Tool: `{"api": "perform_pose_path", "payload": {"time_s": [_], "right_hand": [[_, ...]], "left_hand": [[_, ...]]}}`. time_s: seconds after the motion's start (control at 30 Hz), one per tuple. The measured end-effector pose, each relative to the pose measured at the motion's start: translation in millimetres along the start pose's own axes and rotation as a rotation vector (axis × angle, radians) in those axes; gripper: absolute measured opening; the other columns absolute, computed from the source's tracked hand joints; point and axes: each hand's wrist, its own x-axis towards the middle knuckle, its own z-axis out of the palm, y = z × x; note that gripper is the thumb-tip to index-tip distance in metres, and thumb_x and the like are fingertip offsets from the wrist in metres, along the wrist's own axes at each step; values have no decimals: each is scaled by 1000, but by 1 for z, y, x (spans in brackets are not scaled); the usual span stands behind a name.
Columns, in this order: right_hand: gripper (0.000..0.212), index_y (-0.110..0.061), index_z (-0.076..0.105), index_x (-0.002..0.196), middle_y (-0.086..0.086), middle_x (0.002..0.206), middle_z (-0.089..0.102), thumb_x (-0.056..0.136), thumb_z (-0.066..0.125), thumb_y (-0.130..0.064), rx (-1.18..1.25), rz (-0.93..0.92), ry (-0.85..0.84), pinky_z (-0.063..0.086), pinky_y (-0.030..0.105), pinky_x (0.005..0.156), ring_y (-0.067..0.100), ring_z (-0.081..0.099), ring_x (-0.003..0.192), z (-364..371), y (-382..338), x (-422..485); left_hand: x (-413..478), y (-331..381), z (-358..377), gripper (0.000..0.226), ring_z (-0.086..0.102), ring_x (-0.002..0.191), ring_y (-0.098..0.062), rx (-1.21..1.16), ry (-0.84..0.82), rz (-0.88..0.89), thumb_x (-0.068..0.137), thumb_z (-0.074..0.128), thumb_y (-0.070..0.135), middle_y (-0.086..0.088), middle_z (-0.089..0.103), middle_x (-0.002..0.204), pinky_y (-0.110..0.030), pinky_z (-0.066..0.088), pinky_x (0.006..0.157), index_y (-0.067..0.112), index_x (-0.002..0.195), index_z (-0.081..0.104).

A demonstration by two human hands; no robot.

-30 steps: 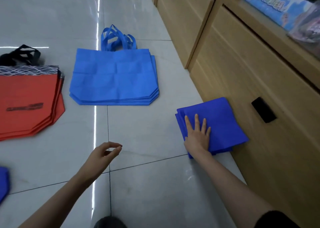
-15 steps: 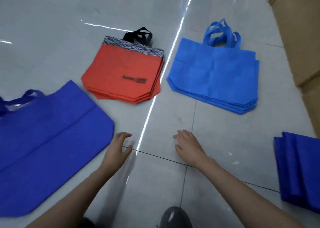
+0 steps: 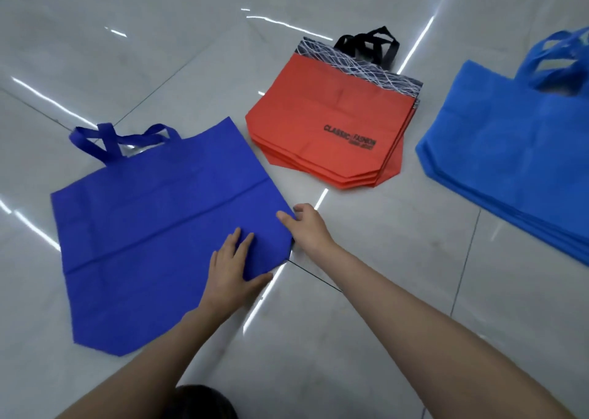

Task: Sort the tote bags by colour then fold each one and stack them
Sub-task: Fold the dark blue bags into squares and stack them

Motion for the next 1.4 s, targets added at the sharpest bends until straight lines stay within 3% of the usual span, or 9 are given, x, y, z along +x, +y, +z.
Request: {"api": "perform_pose_path", "payload": {"time_s": [0.13, 0.4, 0.6, 0.77, 0.97, 1.03, 1.2, 1.33, 1.4], "right_hand": [[16, -3, 57, 97, 6, 88, 61, 97, 46, -16, -3, -209, 75, 45, 31, 72, 18, 55, 78, 16, -10, -2], [19, -10, 61, 106, -4, 96, 64, 96, 45, -5, 220, -350, 488, 44, 14, 75, 1, 58, 83, -67, 16, -41], [15, -10, 56, 97, -3, 87, 60, 100, 42, -12, 256, -168, 725, 44, 22, 65, 6, 55, 73, -149, 89, -95], [19, -1, 56, 105, 10, 98, 59, 100, 43, -13, 259, 33, 887, 42, 26, 65, 21, 54, 86, -183, 141, -131], [37, -1, 49, 123, 24, 126, 49, 87, 56, -8, -120, 411, 1183, 38, 49, 94, 42, 47, 114, -188, 177, -155], [45, -2, 47, 128, 21, 132, 46, 89, 58, -20, -400, 86, 1087, 35, 48, 97, 37, 43, 119, -177, 165, -160], [90, -23, 48, 137, -11, 140, 45, 76, 22, -85, -746, -327, 54, 10, 31, 116, 7, 40, 129, -144, 131, -169], [51, -19, 65, 116, -6, 104, 69, 80, 60, -54, -1015, -410, 286, 41, 44, 100, 13, 65, 95, -145, 133, -170], [32, -19, 69, 108, -1, 94, 72, 78, 73, -27, -1008, -267, 363, 39, 40, 101, 22, 67, 89, -161, 133, -171]], "left_hand": [[-5, -1, 0, 99, 13, 143, -20, 28, 58, 44, 66, 27, 71, -2, 8, 157, -38, 14, 115, 18, 149, 15], [-18, 17, -14, 82, 4, 144, -16, 106, 47, 344, 74, 35, 52, 7, 0, 156, -38, -2, 114, 31, 146, 3], [-23, 35, -5, 75, -1, 145, -15, 208, -85, 353, 71, 17, 48, 10, -6, 156, -32, -8, 112, 36, 141, -10], [-17, 55, 9, 76, -3, 145, -16, 285, -116, 387, 89, 47, 17, 6, -3, 158, -34, -8, 114, 31, 148, 0], [-10, 55, 28, 62, 10, 145, -19, 243, -211, 486, 85, 27, 28, 2, 13, 157, -36, 4, 116, 29, 147, 22], [-9, 54, 29, 58, 23, 142, -21, 171, -177, 505, 85, 25, 33, 1, 28, 152, -37, 10, 114, 26, 142, 37], [1, 57, 17, 59, 65, 94, -25, 94, 69, 471, 85, 23, 47, -4, 71, 100, -40, 26, 106, 15, 106, 67], [8, 65, -1, 67, 57, 62, -21, 154, 96, 418, 85, 19, 62, -2, 61, 62, -34, 33, 97, 13, 87, 64], [9, 67, -9, 64, 48, 50, -17, 63, 129, 406, 86, 29, 67, 1, 51, 51, -29, 40, 72, 13, 77, 62]]}}
